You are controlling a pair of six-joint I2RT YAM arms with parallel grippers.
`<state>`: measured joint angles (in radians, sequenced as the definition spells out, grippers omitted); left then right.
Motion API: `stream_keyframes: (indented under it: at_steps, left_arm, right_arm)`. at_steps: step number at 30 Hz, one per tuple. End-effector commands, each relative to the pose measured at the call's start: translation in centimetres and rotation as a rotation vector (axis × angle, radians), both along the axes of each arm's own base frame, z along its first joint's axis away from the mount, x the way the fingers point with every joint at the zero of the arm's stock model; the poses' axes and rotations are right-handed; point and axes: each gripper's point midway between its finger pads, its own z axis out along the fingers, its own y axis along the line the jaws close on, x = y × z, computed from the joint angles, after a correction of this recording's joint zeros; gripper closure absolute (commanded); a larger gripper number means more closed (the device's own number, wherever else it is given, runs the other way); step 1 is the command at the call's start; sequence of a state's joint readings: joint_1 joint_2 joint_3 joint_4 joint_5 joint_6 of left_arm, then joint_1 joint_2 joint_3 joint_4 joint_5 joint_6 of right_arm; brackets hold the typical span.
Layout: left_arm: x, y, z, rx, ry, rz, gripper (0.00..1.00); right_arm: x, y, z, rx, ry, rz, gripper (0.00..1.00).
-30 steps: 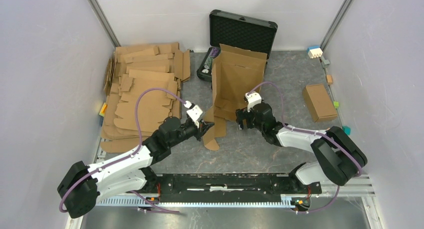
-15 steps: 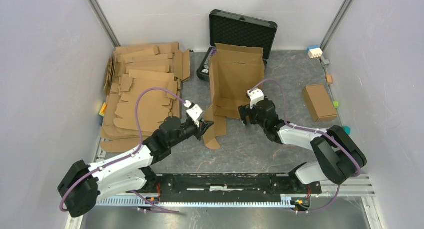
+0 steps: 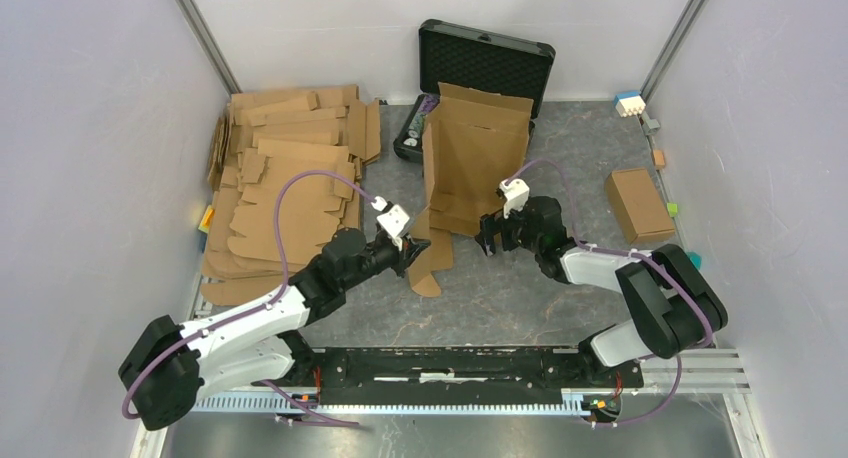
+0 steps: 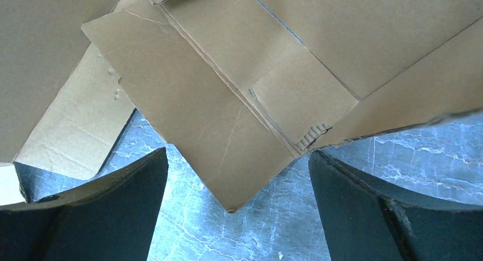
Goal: Fold the paper box
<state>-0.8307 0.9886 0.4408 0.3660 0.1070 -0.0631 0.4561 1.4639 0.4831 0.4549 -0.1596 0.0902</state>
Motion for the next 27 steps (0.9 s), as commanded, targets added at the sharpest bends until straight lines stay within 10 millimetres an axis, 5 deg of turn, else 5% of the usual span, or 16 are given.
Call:
stream_keyframes:
  at_steps: [1, 27]
  left_arm:
    - [-0.1, -0.5, 0.6, -0.016, 0.038, -0.009, 0.91]
    - [0.0, -0.7, 0.7, -0.014, 0.042, -0.012, 0.92]
  right_arm:
    - [0.9, 1.9, 2.2, 0.060, -0.049, 0.103, 0.02]
    - [2.4, -0.3, 1.4, -0.092, -0.097, 0.052, 0.02]
